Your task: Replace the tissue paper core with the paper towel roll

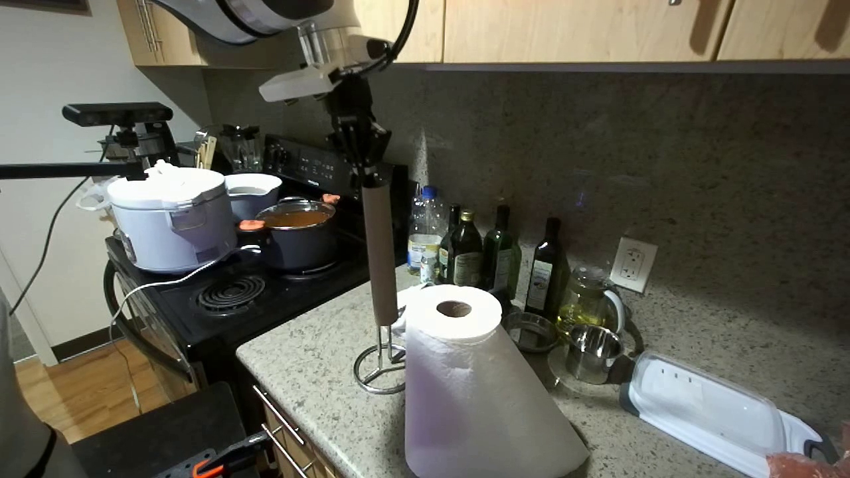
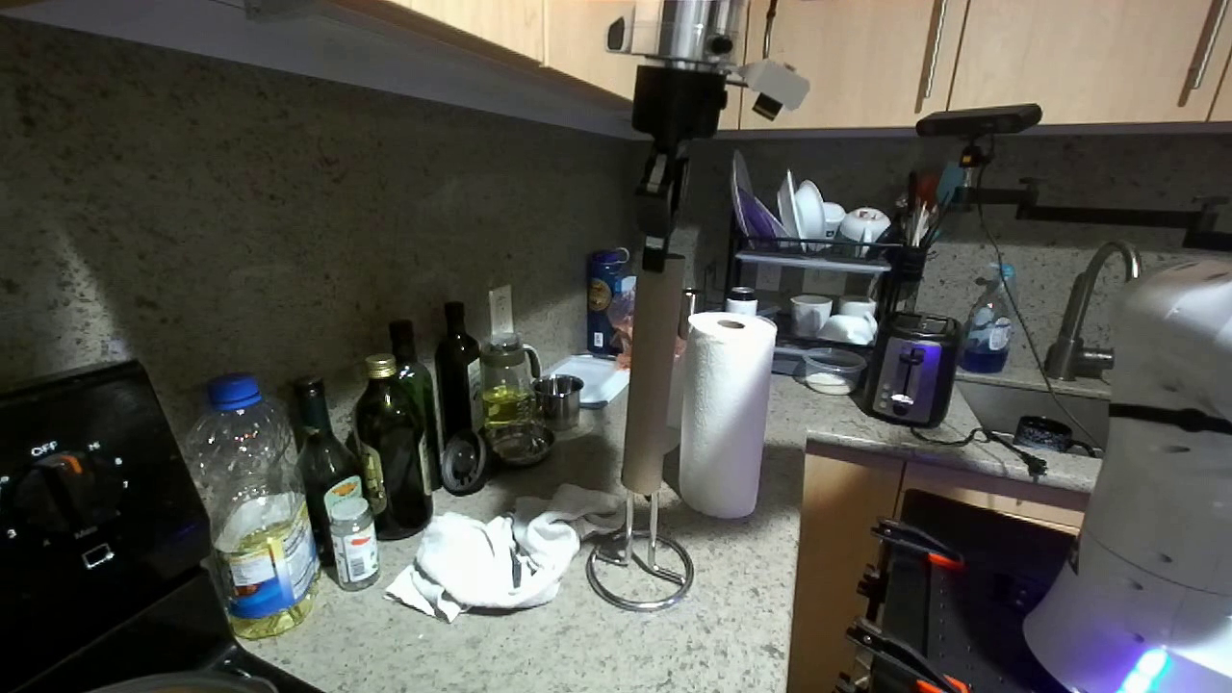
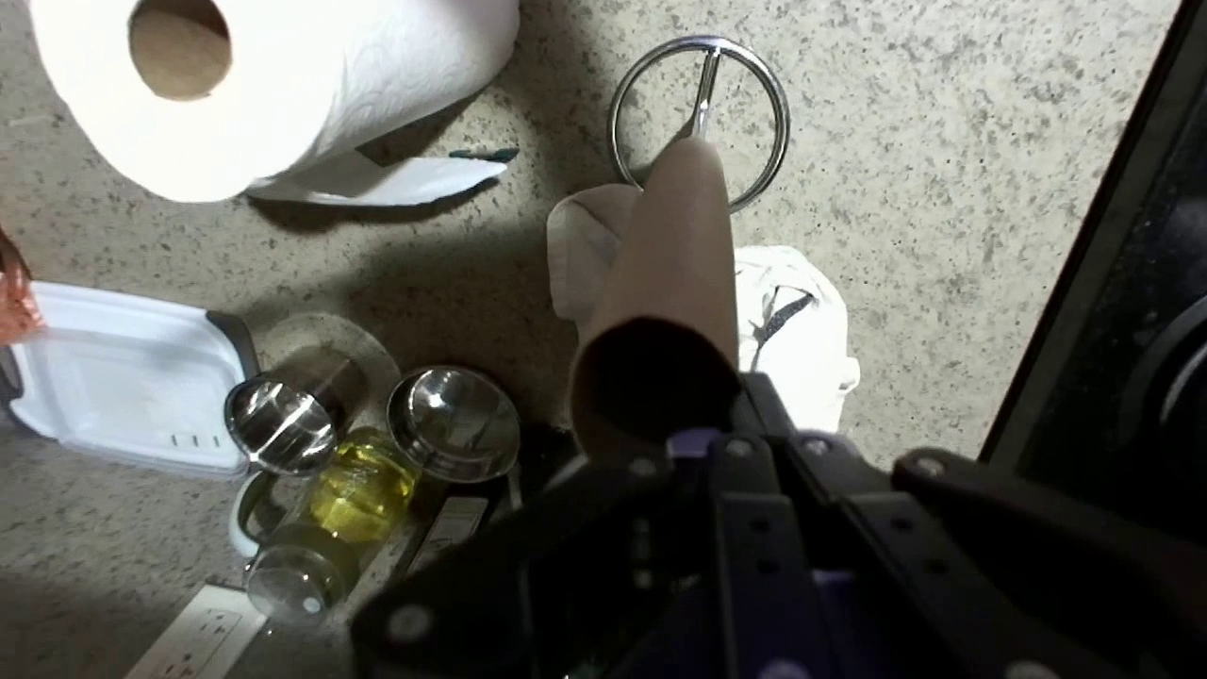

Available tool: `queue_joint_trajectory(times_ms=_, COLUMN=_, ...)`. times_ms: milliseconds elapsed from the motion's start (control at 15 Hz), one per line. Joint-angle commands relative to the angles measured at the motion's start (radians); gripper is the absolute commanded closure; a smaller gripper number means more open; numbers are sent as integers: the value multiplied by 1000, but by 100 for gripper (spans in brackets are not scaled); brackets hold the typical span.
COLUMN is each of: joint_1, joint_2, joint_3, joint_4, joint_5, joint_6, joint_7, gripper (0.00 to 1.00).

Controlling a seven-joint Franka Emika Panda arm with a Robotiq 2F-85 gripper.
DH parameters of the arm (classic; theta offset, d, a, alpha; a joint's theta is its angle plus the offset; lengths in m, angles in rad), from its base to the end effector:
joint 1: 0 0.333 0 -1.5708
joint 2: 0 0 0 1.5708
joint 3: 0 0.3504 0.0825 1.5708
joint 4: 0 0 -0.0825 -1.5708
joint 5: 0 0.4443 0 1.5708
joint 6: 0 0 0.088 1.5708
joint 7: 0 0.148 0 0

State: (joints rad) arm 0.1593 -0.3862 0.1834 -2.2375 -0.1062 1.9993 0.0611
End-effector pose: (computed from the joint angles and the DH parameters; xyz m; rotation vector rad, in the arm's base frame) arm 0.4766 0.1648 0.5094 2.9571 0.4630 0.2565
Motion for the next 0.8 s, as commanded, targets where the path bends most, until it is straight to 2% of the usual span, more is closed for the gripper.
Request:
queue_joint_trajectory(times_ms=0, joint_1=0, joint_2=-12, joint_3=12, joint_4=61, joint_5=-34, joint_6=-42, joint_7=-20, gripper=100)
queue_joint_trajectory(times_ms=733, joint_1=3, joint_2=-105, joint_3=23, joint_4=101, joint_5=-56, joint_6=-66, joint_7=-12, gripper=100)
